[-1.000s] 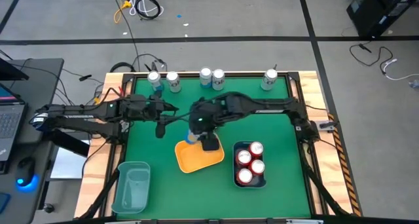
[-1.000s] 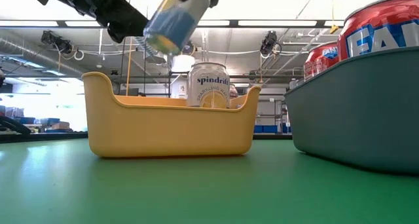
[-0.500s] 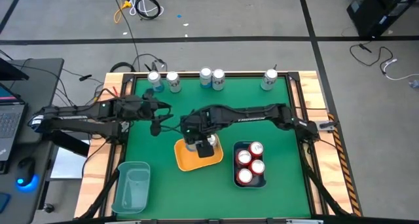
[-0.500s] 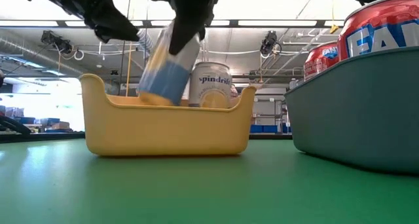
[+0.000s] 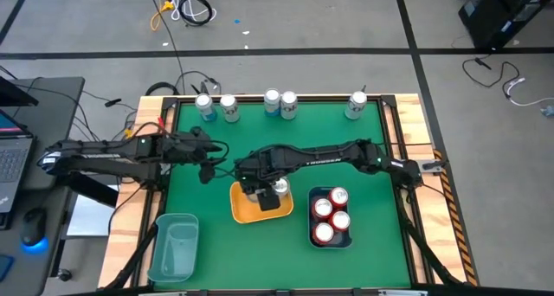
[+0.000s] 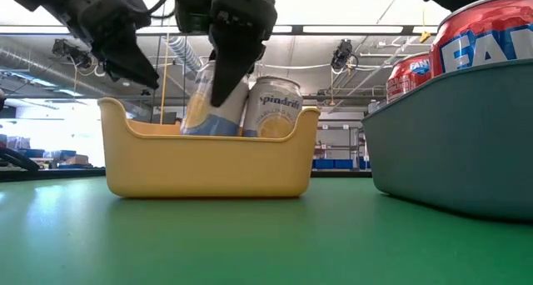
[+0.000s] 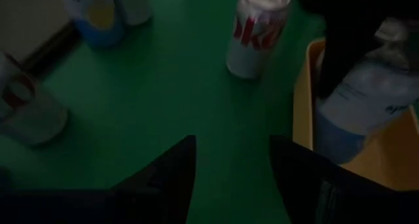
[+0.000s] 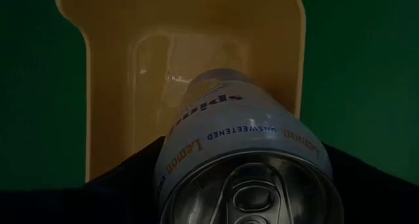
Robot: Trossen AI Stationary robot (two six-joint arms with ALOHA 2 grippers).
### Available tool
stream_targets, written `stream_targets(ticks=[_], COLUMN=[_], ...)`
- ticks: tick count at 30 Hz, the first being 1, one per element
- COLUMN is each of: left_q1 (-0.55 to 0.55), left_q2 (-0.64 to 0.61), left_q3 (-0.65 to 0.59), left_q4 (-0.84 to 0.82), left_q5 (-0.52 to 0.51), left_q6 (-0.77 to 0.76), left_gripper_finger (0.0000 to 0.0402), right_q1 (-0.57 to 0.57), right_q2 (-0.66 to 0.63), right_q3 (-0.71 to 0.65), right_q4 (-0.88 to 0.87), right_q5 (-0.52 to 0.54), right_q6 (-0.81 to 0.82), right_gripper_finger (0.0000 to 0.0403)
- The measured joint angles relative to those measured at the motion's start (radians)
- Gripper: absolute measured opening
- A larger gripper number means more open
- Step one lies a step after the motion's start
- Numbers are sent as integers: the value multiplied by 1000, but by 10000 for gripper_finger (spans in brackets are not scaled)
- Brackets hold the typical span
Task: Sort soda cans
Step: Put the blue soda can into the yellow bin, then adjust the yellow bin
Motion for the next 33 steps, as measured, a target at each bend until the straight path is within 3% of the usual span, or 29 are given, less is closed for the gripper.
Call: stream_targets(ticks=[9, 16, 22, 28, 33], left_q1=[-1, -1, -1, -1, -1], left_q2=[-1, -1, 6, 63, 132], left_q3=[-133, -167, -167, -167, -167], left_q4=[175, 225, 225, 249, 327], left_q5=[73, 112, 114, 99, 76], left_q6=[-52, -48, -37, -16, 18], left_gripper_finger=[197, 197, 197, 197, 197], right_q1=[-4, -3, -4, -4, -4], right_q2=[37, 41, 36, -1, -102], right_q3=[-1, -1, 16, 35, 37], right_q4=[37, 76, 100, 82, 18], right_q5=[5, 50, 53, 53, 52], right_q6=[-24, -24, -25, -78, -69], right_gripper_finger=[287, 367, 383, 347, 240])
